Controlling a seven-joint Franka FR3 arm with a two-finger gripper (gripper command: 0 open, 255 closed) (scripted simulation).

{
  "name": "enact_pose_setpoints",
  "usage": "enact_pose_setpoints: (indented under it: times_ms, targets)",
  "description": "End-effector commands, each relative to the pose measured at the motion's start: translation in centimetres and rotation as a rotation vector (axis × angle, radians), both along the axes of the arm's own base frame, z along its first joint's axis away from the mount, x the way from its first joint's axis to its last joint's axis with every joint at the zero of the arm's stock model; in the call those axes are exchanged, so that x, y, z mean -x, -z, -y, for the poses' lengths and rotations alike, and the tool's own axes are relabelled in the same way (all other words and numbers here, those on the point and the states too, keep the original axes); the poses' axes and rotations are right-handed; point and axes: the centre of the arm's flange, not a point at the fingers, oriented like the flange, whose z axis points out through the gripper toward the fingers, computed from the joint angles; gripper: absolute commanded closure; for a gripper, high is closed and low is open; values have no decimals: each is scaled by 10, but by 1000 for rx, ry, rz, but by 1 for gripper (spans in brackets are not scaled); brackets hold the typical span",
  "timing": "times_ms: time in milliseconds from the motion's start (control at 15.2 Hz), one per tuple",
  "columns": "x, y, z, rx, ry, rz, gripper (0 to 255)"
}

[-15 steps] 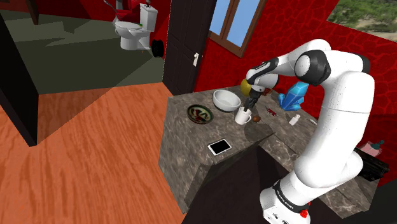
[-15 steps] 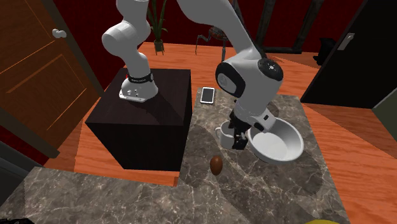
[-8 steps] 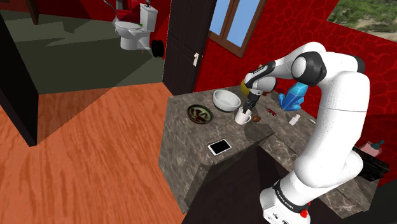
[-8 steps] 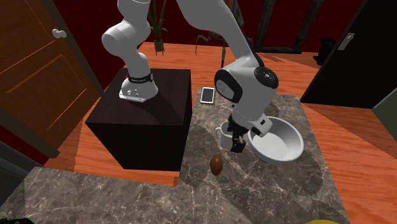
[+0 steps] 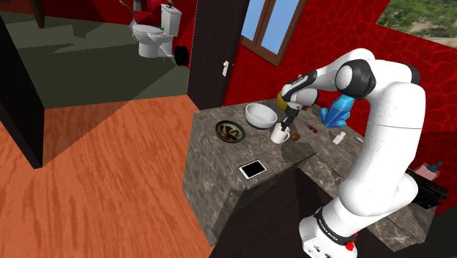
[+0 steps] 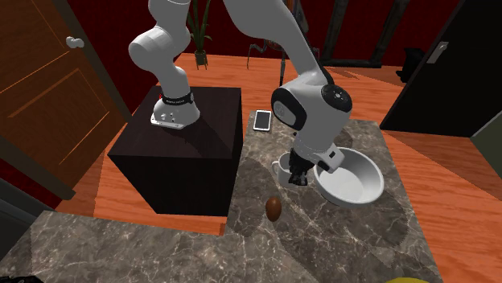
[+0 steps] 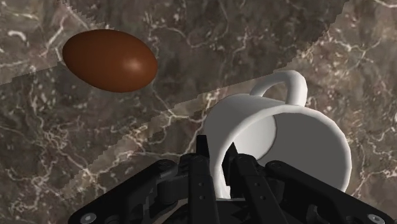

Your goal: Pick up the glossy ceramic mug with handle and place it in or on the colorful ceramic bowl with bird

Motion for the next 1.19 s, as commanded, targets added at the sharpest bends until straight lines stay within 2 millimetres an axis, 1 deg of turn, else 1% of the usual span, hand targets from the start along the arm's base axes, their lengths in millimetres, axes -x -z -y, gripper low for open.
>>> enact_pose_setpoints:
  times_ms: [0, 330, 1122]
  targets:
    - [0, 0, 0, 0, 0, 0, 255]
    - [0, 0, 0, 0, 0, 0, 255]
    - [0, -63, 0, 0, 0, 0, 255]
